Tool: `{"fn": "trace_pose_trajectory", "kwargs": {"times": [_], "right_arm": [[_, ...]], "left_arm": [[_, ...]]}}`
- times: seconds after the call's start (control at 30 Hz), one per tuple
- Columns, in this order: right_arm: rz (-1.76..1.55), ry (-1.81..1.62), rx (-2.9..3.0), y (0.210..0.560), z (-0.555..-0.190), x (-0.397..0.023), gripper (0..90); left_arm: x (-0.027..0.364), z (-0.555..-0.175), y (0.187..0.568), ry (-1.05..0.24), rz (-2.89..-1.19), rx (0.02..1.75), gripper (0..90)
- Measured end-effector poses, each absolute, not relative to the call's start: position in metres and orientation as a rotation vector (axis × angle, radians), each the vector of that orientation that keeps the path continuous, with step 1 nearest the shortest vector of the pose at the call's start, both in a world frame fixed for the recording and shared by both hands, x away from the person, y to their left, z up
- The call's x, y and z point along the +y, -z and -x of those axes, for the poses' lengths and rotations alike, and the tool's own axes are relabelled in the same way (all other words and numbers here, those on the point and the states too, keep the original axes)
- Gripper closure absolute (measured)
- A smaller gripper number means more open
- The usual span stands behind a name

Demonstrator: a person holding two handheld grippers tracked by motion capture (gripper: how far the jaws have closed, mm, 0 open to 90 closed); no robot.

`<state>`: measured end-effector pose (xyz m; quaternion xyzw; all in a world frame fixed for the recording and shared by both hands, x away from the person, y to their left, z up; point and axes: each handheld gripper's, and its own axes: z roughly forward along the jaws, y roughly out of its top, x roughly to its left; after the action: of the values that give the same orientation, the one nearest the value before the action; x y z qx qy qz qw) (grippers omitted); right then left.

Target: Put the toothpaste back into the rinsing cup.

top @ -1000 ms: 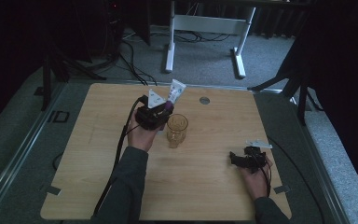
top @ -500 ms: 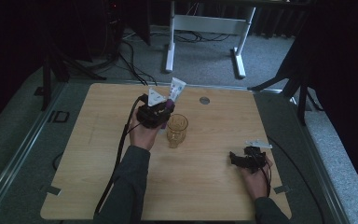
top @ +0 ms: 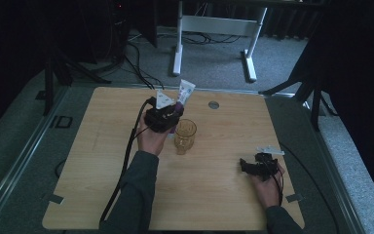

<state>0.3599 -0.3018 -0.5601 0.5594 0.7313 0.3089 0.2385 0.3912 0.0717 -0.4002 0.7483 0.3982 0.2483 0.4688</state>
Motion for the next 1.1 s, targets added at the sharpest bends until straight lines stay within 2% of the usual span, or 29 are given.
{"fn": "trace_pose_trajectory", "kwargs": {"times": [1.1], "right_arm": [[-1.532,-0.846,2.004,0.56,-0.36,-0.302,11.0]], "left_arm": [[0.07,-0.406,0.404,-0.57,-1.742,1.023,71.7]]}}
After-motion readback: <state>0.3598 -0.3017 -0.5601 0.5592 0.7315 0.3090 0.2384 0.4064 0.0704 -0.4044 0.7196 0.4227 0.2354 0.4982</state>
